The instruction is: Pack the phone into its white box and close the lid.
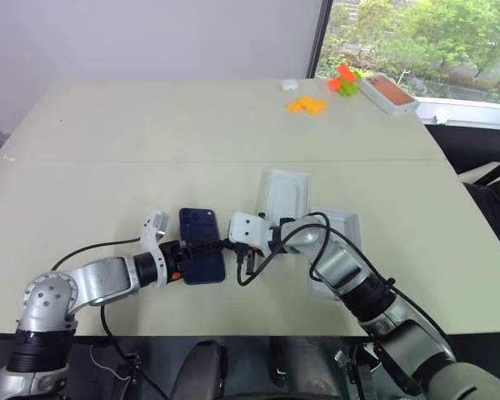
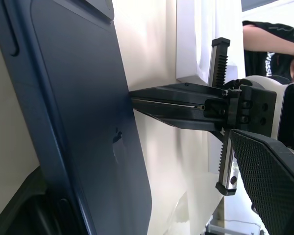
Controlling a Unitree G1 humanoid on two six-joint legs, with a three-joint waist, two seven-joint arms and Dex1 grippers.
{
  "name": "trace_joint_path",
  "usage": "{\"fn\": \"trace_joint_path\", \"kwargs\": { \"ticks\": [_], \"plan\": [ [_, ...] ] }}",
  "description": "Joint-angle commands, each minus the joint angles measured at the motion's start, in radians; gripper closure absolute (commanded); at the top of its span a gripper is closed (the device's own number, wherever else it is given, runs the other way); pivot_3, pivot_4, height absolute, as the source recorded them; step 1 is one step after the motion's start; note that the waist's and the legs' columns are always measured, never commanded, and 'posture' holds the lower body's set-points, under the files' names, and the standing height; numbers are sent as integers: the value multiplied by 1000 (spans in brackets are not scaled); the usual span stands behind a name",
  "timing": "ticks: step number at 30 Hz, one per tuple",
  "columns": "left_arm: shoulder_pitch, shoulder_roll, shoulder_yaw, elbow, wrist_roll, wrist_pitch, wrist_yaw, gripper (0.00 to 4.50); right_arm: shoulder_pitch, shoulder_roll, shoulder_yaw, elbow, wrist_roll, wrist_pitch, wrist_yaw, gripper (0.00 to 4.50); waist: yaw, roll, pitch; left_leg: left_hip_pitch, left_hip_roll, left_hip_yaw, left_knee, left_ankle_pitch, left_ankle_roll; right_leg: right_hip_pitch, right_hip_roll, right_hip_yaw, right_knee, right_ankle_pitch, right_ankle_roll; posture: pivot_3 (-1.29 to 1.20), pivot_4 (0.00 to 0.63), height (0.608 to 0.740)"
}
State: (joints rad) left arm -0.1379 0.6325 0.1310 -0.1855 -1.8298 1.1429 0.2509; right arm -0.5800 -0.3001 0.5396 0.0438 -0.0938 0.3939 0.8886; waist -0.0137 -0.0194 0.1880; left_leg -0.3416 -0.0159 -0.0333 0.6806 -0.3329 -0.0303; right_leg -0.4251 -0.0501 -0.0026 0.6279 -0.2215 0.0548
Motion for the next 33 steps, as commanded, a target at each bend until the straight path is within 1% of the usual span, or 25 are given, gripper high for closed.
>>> {"fn": "trace_joint_path", "kwargs": {
  "ticks": [1,3,4,8,9,14,19,21,22,25,27,29,33],
  "plan": [
    [25,24,-23,31,11,-4,1,246,-8,-8,-15,-33,0,-16,6,4486,0,0,0,0,0,0,0,0,0,0,0,0,0,0,0,0,150,740],
    [26,30,-23,35,13,-10,-6,845,-7,-12,-17,-38,1,-14,8,4500,-1,0,0,0,0,0,0,0,0,0,0,0,0,0,0,0,150,740],
    [27,32,-23,36,15,-13,-10,1306,-7,-14,-19,-42,1,-13,8,4500,-1,0,0,0,1,0,0,0,0,-1,0,0,0,0,0,0,150,740],
    [33,33,-20,28,20,-21,-27,3399,0,-23,-27,-67,5,3,6,4500,-2,0,1,-3,1,0,-1,0,0,-3,1,0,0,0,0,0,150,740],
    [33,36,-20,22,19,-20,-27,3822,4,-26,-29,-74,6,7,4,4500,-1,0,1,-4,1,0,-1,0,0,-5,1,0,0,0,0,0,150,740],
    [38,43,-24,15,14,-31,-37,3822,19,-52,-40,-112,4,31,0,4500,0,0,1,-14,1,-1,0,1,-1,-14,0,0,0,1,2,0,150,740],
    [45,42,-20,16,1,-46,-46,3822,22,-88,-67,-175,12,59,2,4500,1,0,1,-16,1,0,0,0,-1,-15,-1,0,0,2,3,0,150,740],
    [49,40,-11,7,-9,-56,-55,4317,22,-117,-89,-228,19,80,11,4500,1,0,1,-16,1,0,0,0,-1,-15,-1,0,-1,1,1,0,150,740],
    [51,42,-10,2,-15,-61,-56,4470,22,-129,-95,-248,20,86,14,4500,1,0,1,-16,1,0,0,0,-1,-15,-1,-1,-1,1,1,0,150,740],
    [55,51,-6,-17,-14,-69,-69,4470,25,-169,-129,-327,47,131,34,4500,1,0,2,-16,1,0,-1,0,-1,-15,-1,-1,-1,1,1,0,150,740],
    [64,52,13,-45,-17,-81,-101,4470,30,-220,-184,-430,101,193,70,4500,1,0,2,-16,2,0,-1,0,-1,-15,0,-1,-1,1,1,0,150,740],
    [70,51,22,-63,-13,-91,-123,4470,34,-253,-220,-493,142,237,90,4500,2,0,3,-16,2,0,-1,0,-1,-15,0,-1,-1,1,1,0,150,740],
    [52,37,29,-62,14,-121,-146,4470,26,-311,-248,-503,137,282,70,4500,2,0,3,-17,2,0,-1,0,-1,-15,0,-1,-2,1,1,0,150,740]
  ]
}}
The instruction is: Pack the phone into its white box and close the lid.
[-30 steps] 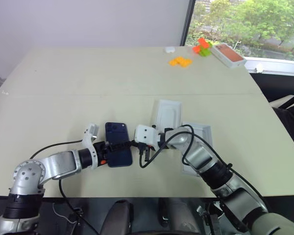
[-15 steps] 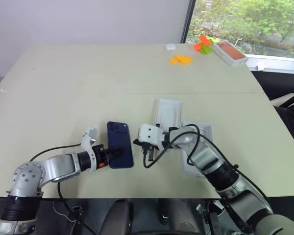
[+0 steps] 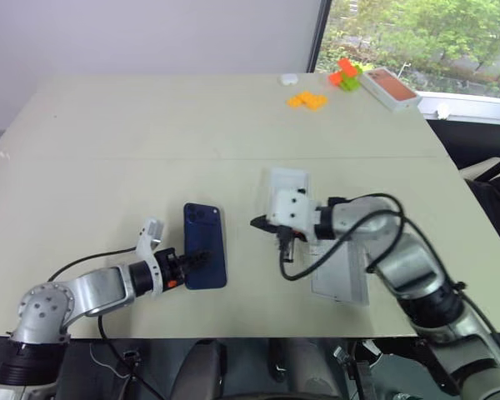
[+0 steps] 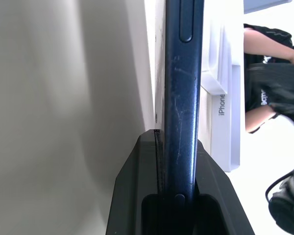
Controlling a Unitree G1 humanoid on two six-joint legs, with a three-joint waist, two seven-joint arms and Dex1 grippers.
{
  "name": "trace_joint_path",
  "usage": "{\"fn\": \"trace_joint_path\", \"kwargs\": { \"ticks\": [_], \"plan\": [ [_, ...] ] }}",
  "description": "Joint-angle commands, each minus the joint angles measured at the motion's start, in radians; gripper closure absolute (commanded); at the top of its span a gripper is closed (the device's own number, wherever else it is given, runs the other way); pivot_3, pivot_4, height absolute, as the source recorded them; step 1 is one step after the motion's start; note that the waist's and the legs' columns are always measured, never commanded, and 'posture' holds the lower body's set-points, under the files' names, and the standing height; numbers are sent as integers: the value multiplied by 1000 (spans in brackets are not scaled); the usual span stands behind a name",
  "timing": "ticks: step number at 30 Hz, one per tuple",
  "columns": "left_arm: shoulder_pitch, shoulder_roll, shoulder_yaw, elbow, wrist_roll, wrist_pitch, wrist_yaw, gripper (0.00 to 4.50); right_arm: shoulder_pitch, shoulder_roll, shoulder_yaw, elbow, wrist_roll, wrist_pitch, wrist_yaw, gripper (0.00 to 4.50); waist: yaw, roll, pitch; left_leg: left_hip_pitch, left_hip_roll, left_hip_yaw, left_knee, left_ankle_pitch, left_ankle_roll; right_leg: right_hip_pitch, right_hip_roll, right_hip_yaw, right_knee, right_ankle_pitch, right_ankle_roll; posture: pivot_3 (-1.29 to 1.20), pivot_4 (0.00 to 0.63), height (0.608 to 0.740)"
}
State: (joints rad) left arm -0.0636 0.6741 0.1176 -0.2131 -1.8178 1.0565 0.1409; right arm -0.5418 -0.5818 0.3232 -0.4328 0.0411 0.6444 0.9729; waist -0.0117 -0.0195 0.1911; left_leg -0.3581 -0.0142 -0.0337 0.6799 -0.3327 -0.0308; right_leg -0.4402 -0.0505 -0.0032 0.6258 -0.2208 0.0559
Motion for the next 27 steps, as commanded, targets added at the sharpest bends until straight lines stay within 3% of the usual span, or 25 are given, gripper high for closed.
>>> {"fn": "trace_joint_path", "kwargs": {
  "ticks": [1,7,10,14,20,24,27],
  "plan": [
    [-31,-9,46,-28,1,-44,-38,4470,-13,-46,-31,-11,-13,26,-25,4500,0,0,0,0,0,0,0,0,0,0,0,0,0,-1,-1,0,150,740],
    [-66,-22,59,-9,29,-79,-37,4470,-6,-68,-44,50,14,35,-33,4500,-1,-1,1,0,0,0,0,0,0,0,0,0,-1,-1,-1,0,150,740],
    [-84,-32,62,-5,52,-93,-39,4500,-9,-65,-44,78,24,48,-37,3698,0,-1,1,-1,0,0,0,0,0,0,0,0,-1,0,-1,0,150,740],
    [-94,-65,66,1,59,-120,-20,4500,-3,-69,-30,120,-8,16,-69,1757,1,-1,1,-2,0,1,0,0,1,0,0,0,-3,0,-1,0,150,740],
    [-88,-91,60,-20,68,-129,-2,4500,8,-63,-64,116,51,43,-60,1757,1,-1,1,-3,1,1,0,-1,1,-1,0,0,-5,1,2,0,150,740],
    [-91,-88,58,-27,83,-118,-8,4500,67,-143,-39,43,86,35,29,1757,4,-1,1,-5,1,0,0,-1,1,-1,1,0,-6,1,2,0,150,740],
    [-96,-89,58,-28,78,-116,-10,4500,99,-157,-16,39,67,36,11,1757,4,-1,1,-8,1,0,0,-1,2,-2,0,-1,-8,1,2,0,150,740]
  ]
}}
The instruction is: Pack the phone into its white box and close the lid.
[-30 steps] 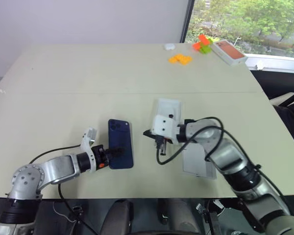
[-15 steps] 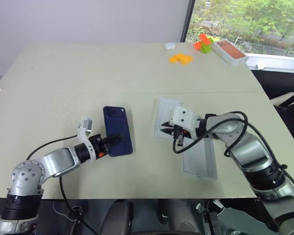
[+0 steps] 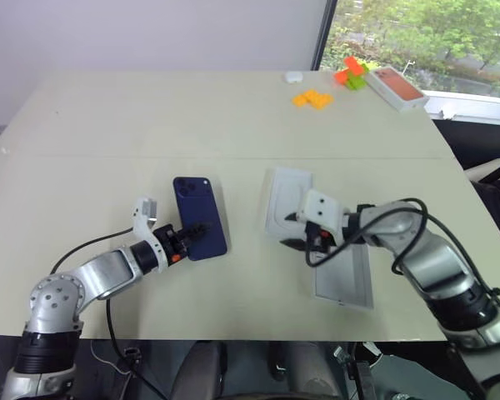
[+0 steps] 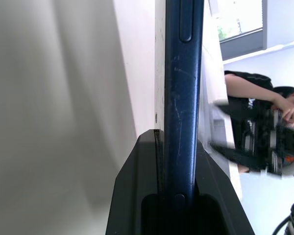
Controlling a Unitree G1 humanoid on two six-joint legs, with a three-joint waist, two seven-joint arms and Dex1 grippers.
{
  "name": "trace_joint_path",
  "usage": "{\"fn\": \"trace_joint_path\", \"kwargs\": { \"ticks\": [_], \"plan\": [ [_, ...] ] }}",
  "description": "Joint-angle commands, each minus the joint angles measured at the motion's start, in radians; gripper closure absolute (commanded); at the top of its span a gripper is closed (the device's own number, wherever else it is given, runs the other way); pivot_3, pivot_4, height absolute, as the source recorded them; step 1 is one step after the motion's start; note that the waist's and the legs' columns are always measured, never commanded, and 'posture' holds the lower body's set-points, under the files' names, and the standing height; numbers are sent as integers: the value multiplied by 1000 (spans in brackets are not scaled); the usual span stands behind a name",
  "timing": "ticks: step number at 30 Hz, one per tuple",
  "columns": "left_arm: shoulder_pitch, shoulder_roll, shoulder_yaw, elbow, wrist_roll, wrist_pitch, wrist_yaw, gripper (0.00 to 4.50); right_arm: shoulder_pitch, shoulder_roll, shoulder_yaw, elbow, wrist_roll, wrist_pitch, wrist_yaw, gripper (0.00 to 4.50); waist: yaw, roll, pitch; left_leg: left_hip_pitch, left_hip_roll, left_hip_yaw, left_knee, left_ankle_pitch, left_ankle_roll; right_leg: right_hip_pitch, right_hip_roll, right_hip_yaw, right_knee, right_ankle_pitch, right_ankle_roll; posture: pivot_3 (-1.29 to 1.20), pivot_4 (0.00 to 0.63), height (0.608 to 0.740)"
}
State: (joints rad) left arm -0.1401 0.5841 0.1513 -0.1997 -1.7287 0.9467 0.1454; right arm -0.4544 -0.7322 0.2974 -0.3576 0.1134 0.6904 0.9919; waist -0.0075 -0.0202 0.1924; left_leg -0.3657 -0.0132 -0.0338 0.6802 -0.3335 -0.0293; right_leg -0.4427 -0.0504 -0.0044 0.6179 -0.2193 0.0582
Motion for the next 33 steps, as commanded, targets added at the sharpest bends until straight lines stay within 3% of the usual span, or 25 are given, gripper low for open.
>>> {"fn": "trace_joint_path", "kwargs": {
  "ticks": [1,5,6,9,12,24,33],
  "plan": [
    [-21,2,23,-43,-12,-4,-16,4500,18,-8,17,-27,-17,-13,-18,1757,-3,0,0,0,0,0,0,0,0,0,0,0,0,0,0,0,150,740],
    [-24,1,16,-49,-8,3,-17,4500,35,-12,29,-12,-34,-27,-28,1757,-3,0,0,0,0,0,0,0,0,0,0,0,0,0,0,0,150,740],
    [-24,-1,14,-50,-7,4,-16,4500,41,-15,34,-10,-37,-33,-26,1995,-2,0,0,0,1,0,0,0,0,0,1,0,0,0,0,0,150,740],
    [-25,-4,12,-49,-11,5,-13,4500,54,-18,37,-11,-42,-44,-27,2918,-2,0,0,0,1,0,1,0,0,0,1,0,0,0,0,0,150,740],
    [-26,-2,15,-45,-16,6,-12,4500,60,-21,41,-17,-50,-69,-29,4426,-2,0,0,0,1,0,1,0,-1,0,1,0,0,0,0,0,150,740],
    [-42,25,65,-22,-49,0,-4,4500,173,-90,55,-272,-1,-93,47,4477,-1,0,0,-1,2,0,1,1,-1,0,1,0,0,0,0,0,150,740],
    [-61,39,35,-41,-79,22,-2,4500,190,-59,44,-253,39,-57,28,4477,0,0,0,0,2,0,3,0,-1,0,2,0,2,0,-1,0,150,740]
  ]
}}
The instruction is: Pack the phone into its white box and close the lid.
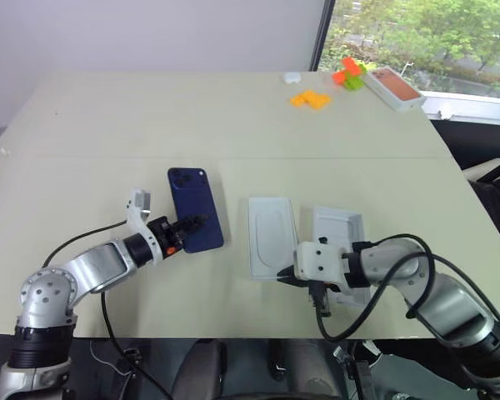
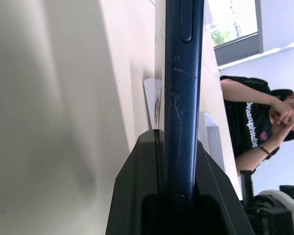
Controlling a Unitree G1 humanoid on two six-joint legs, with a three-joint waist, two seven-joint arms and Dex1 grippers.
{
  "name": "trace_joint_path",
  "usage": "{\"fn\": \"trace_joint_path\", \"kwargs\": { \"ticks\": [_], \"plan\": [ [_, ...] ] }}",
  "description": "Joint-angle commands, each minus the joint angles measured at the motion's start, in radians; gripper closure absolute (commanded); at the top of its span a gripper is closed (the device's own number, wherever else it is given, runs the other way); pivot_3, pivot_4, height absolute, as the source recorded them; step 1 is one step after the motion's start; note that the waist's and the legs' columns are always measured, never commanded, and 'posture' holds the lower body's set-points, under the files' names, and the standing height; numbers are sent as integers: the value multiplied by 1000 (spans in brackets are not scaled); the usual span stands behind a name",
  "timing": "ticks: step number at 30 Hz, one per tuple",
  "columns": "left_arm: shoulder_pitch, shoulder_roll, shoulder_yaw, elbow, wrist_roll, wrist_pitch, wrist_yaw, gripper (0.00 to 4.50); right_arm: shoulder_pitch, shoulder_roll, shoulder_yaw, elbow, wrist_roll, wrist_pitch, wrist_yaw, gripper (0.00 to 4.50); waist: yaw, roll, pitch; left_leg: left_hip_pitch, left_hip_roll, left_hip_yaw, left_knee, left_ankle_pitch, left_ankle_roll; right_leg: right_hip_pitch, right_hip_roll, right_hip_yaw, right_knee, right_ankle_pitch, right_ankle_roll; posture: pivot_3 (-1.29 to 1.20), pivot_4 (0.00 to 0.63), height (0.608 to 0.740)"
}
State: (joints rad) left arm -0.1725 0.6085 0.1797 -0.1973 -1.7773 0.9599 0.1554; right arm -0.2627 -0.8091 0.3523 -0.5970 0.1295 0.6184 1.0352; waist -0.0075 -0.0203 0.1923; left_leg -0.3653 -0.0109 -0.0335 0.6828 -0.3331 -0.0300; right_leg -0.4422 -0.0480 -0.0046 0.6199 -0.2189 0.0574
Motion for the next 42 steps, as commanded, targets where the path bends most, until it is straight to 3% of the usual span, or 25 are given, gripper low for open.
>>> {"fn": "trace_joint_path", "kwargs": {
  "ticks": [1,6,9,12,17,20,26,30,34,42],
  "plan": [
    [-29,17,6,-44,-31,10,-12,4500,-6,23,-9,-11,20,21,-24,4477,0,0,0,0,0,0,0,0,0,0,0,0,0,0,0,0,150,740],
    [-25,22,7,-45,-43,12,-8,4500,-11,23,-2,-19,30,36,-28,4477,-1,0,0,0,0,0,0,0,0,0,0,0,0,0,0,0,150,740],
    [-21,24,8,-50,-48,11,-6,4500,-9,29,-11,-23,43,30,-31,3393,0,0,0,0,0,0,0,0,0,0,0,0,0,0,0,0,150,740],
    [-22,28,8,-61,-64,7,4,4500,-7,40,-54,-32,83,9,-32,1969,0,0,0,0,0,0,0,0,0,0,0,0,0,0,0,0,150,740],
    [-83,36,-53,-101,-108,9,89,4500,-4,32,-169,-39,195,29,-11,1969,7,0,0,0,0,0,0,0,0,0,0,0,0,0,0,0,150,740],
    [-140,-6,-111,-141,-177,-31,160,4500,-6,31,-239,-20,259,61,-17,1969,20,0,0,1,0,0,1,0,0,1,0,0,1,0,0,0,150,740],
    [-185,-218,-184,-115,-195,-92,392,4500,22,-31,-316,29,269,51,-17,1969,22,0,0,1,-2,1,1,0,0,2,-2,1,1,1,0,0,150,740],
    [-204,-299,-216,-94,-195,-57,503,4500,50,-67,-351,45,267,36,-18,1969,20,0,0,2,-2,1,1,1,-1,2,-1,1,1,1,1,0,150,740],
    [-227,-332,-244,-87,-195,-12,544,4500,63,-78,-362,46,268,29,-27,1969,21,0,0,4,-2,1,1,1,-1,3,1,1,4,1,1,0,150,740],
    [-276,-309,-304,-23,-195,71,675,4500,79,-83,-365,32,266,19,-48,1969,20,0,0,12,-7,1,2,1,-1,10,0,2,7,0,0,0,150,740]
  ]
}}
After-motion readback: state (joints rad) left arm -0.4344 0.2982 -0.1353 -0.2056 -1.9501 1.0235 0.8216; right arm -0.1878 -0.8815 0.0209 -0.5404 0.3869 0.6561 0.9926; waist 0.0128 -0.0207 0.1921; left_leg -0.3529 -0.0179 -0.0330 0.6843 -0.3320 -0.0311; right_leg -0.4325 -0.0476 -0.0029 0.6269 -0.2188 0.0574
